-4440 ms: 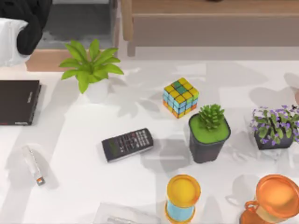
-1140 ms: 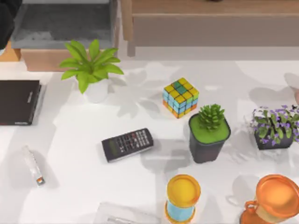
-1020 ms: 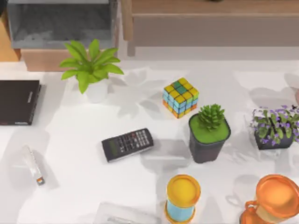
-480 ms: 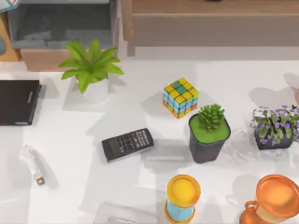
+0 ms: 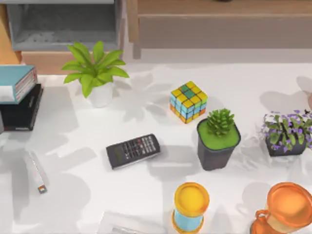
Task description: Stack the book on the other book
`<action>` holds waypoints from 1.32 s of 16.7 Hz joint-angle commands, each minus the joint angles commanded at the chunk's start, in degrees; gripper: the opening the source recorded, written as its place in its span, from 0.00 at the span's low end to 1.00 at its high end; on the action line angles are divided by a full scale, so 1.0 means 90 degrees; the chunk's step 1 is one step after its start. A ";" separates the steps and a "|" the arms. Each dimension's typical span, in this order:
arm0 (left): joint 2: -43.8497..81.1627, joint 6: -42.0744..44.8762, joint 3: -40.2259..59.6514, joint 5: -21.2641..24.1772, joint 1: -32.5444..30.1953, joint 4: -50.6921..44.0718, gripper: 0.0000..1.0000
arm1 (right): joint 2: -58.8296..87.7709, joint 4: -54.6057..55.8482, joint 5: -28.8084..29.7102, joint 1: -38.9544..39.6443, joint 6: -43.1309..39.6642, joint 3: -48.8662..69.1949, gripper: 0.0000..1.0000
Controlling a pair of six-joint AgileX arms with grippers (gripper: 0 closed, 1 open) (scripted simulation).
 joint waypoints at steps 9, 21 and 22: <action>0.0279 0.0185 0.0075 -0.0059 0.0004 -0.0031 0.00 | 0.0000 0.0000 0.0000 0.0000 0.0000 0.0000 1.00; 0.0341 0.0175 0.0110 -0.0072 0.0002 -0.0011 0.60 | 0.0000 0.0000 0.0000 0.0000 0.0000 0.0000 1.00; 0.0341 0.0175 0.0110 -0.0072 0.0002 -0.0011 0.68 | 0.0000 0.0000 0.0000 0.0000 0.0000 0.0000 1.00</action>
